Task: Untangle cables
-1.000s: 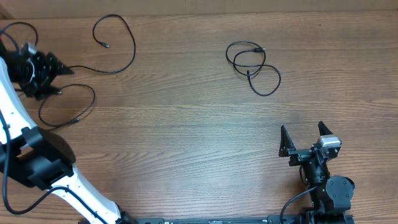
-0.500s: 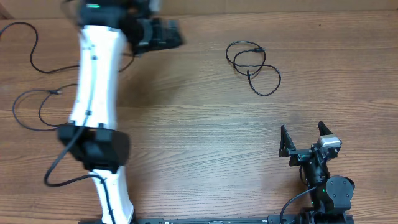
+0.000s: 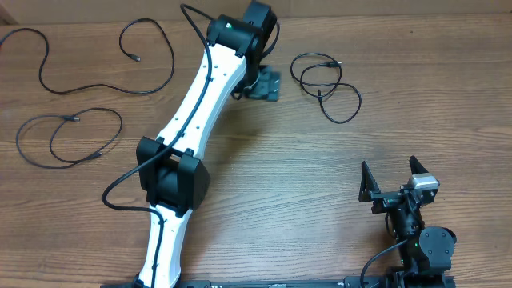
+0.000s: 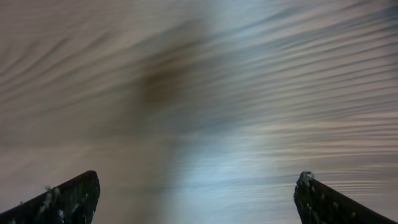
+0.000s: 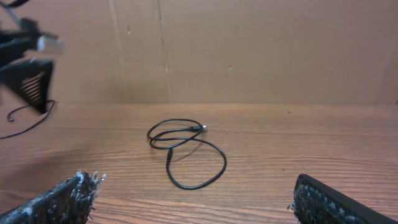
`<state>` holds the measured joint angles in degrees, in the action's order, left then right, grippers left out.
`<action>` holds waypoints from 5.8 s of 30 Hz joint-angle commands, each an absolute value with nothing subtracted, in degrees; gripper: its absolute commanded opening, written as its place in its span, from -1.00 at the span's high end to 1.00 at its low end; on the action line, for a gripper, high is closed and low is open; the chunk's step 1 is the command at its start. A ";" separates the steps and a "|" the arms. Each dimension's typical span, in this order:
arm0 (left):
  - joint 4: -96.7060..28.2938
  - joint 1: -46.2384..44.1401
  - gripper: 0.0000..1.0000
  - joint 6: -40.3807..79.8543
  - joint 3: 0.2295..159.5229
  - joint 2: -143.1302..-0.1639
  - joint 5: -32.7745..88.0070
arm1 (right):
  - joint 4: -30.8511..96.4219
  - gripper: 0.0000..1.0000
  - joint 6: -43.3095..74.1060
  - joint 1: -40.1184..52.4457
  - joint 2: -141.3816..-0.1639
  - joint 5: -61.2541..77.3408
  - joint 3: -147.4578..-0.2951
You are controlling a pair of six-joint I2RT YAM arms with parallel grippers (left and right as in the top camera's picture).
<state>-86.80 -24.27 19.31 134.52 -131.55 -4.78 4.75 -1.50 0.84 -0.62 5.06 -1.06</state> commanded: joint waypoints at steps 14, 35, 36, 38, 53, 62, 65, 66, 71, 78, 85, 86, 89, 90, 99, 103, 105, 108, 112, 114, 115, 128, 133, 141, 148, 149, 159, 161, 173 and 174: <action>-96.86 5.43 -1.00 15.51 132.79 -131.94 -2.26 | 4.54 -1.00 -1.80 0.73 -0.16 4.56 -0.49; -81.25 16.23 -0.66 6.61 112.57 -131.90 -7.66 | 4.54 -0.99 -1.80 0.73 -0.16 4.56 -0.49; -80.31 16.23 -0.51 6.61 111.77 -131.90 -7.70 | 4.54 -1.00 -1.80 0.73 -0.16 4.54 -0.49; -78.13 16.23 -0.28 6.61 109.97 -131.90 -8.34 | 4.54 -1.00 -1.80 0.73 -0.16 4.54 -0.49; -65.84 21.30 0.92 8.82 106.80 -131.90 -18.59 | 4.54 -1.00 -1.80 0.73 -0.16 4.56 -0.49; -59.66 25.93 0.92 5.39 110.34 -131.90 -24.23 | 4.54 -1.00 -1.80 0.73 -0.16 4.54 -0.49; -59.55 27.03 0.91 3.62 114.85 -131.90 -24.12 | 4.54 -1.00 -1.80 0.73 -0.16 4.54 -0.49; -59.99 27.27 0.92 3.77 118.26 -131.87 -23.62 | 4.54 -1.00 -1.80 0.73 -0.16 4.54 -0.49; -63.40 27.29 0.19 5.37 125.43 -131.87 -13.02 | 4.54 -1.00 -1.80 0.73 -0.16 4.54 -0.49; -71.88 26.81 -0.38 10.41 125.40 -131.87 -6.11 | 4.54 -1.00 -1.80 0.73 -0.16 4.54 -0.49; -84.14 26.44 -0.96 11.81 125.40 -131.87 6.26 | 4.54 -1.00 -1.80 0.73 -0.16 4.56 -0.49; -85.56 26.26 -1.00 11.84 125.40 -131.87 8.10 | 4.54 -1.00 -1.80 0.73 -0.16 4.54 -0.49; -88.92 25.56 -0.96 11.84 125.40 -131.87 10.59 | 4.54 -1.00 -1.80 0.73 -0.16 4.54 -0.49; -89.84 25.06 -0.95 12.58 125.43 -131.74 10.61 | 4.54 -0.99 -1.80 0.73 -0.16 4.54 -0.49; -84.58 18.31 -0.99 21.50 127.07 -123.87 10.55 | 4.54 -1.00 -1.80 0.73 -0.16 4.54 -0.49; -80.55 14.44 -0.99 21.89 127.28 -118.83 10.61 | 4.54 -1.00 -1.80 0.73 -0.16 4.54 -0.49; -79.40 12.23 -0.99 21.89 127.28 -116.97 10.61 | 4.54 -1.00 -1.80 0.73 -0.16 4.54 -0.49; -79.24 9.45 -0.99 21.89 127.28 -115.90 12.27 | 4.54 -0.99 -1.80 0.73 -0.16 4.54 -0.49; -78.65 5.76 -1.00 21.82 127.22 -116.20 14.55 | 4.54 -1.00 -1.80 0.73 -0.16 4.54 -0.49; -77.08 4.21 -1.00 19.70 127.22 -116.60 13.23 | 4.54 -1.00 -1.80 0.73 -0.16 4.54 -0.49; -76.84 3.68 -0.99 18.96 127.22 -116.71 11.16 | 4.54 -1.00 -1.80 0.73 -0.16 4.54 -0.49; -76.23 -3.29 -1.00 21.23 125.40 -116.90 4.40 | 4.54 -1.00 -1.80 0.73 -0.16 4.54 -0.49; -78.74 -3.57 -1.00 16.95 125.32 -116.90 -14.09 | 4.54 -1.00 -1.80 0.73 -0.16 4.54 -0.49; -84.44 -1.63 -0.99 16.93 124.97 -116.90 -12.84 | 4.54 -1.00 -1.80 0.73 -0.16 4.54 -0.49; -75.05 -2.81 -1.00 16.73 124.97 -116.90 28.84 | 4.54 -1.00 -1.80 0.73 -0.16 4.54 -0.49; -73.03 -3.27 -1.00 16.84 124.97 -116.90 31.55 | 4.54 -1.00 -1.80 0.73 -0.16 4.54 -0.49; -53.71 -16.93 -1.00 30.83 124.97 -117.19 23.16 | 4.54 -0.99 -1.80 0.73 -0.16 4.54 -0.49; -51.33 -20.14 -1.00 31.90 124.97 -117.49 18.79 | 4.54 -1.00 -1.80 0.73 -0.16 4.54 -0.49; -42.52 -32.80 -0.87 31.79 124.97 -127.63 3.60 | 4.54 -1.00 -1.80 0.73 -0.16 4.54 -0.49; -41.89 -33.08 -0.71 30.85 124.97 -129.34 3.57 | 4.54 -1.00 -1.80 0.73 -0.16 4.54 -0.49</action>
<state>-42.74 -32.73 31.31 124.97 -124.36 7.57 4.73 -1.50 0.82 -0.62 5.06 -1.06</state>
